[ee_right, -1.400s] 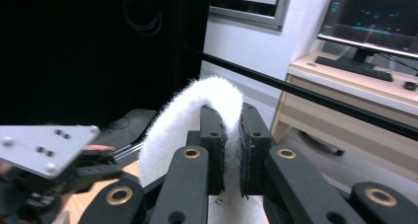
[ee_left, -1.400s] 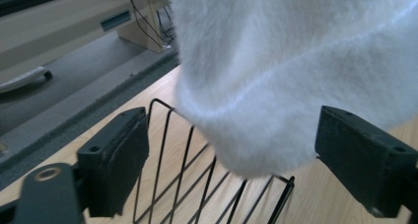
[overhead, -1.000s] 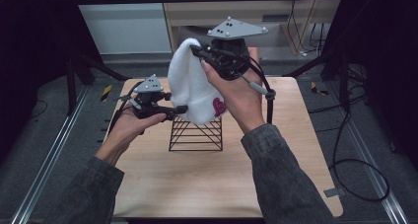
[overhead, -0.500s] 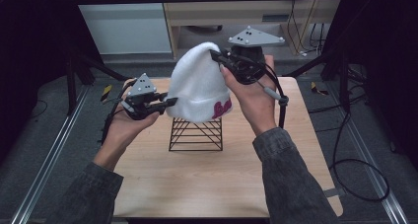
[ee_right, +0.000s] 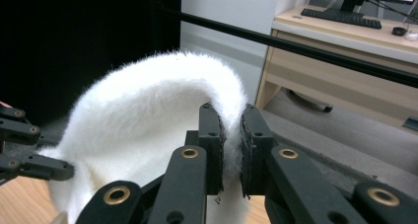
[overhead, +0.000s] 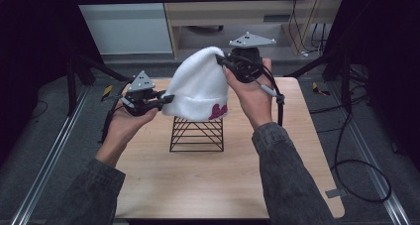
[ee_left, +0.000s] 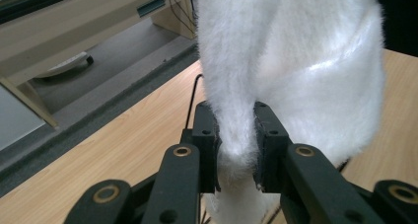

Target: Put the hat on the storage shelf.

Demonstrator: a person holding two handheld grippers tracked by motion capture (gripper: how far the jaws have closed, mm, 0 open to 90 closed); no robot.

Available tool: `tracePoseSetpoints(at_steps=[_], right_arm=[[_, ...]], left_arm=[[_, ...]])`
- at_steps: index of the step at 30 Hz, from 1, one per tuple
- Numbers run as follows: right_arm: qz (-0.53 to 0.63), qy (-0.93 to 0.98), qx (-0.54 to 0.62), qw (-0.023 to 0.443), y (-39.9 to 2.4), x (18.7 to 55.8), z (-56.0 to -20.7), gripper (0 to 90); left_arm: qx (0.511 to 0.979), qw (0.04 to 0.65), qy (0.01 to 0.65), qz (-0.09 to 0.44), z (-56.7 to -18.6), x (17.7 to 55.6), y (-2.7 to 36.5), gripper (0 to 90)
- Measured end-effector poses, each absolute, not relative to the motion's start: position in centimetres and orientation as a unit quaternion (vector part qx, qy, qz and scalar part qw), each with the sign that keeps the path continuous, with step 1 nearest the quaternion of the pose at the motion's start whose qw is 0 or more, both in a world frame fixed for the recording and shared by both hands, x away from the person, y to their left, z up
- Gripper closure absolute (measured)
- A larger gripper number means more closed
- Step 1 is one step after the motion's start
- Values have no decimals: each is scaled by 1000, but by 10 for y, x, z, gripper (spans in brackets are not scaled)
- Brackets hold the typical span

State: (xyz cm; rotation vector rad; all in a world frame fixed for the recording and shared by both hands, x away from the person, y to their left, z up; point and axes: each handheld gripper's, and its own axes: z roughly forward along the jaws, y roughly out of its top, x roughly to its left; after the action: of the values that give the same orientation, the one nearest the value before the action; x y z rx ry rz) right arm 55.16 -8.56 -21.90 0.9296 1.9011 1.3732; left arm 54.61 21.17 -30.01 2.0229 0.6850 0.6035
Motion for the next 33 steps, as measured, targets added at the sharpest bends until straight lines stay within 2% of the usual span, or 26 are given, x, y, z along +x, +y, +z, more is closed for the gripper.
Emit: tracePoseSetpoints(at_steps=[11, 33], right_arm=[[503, 732, 350, 299, -77, 563, -238, 822], [485, 771, 313, 270, -69, 530, -266, 815]], left_arm=[[818, 436, 292, 234, -325, 559, 217, 751], [832, 425, 284, 214, -359, 543, 233, 747]])
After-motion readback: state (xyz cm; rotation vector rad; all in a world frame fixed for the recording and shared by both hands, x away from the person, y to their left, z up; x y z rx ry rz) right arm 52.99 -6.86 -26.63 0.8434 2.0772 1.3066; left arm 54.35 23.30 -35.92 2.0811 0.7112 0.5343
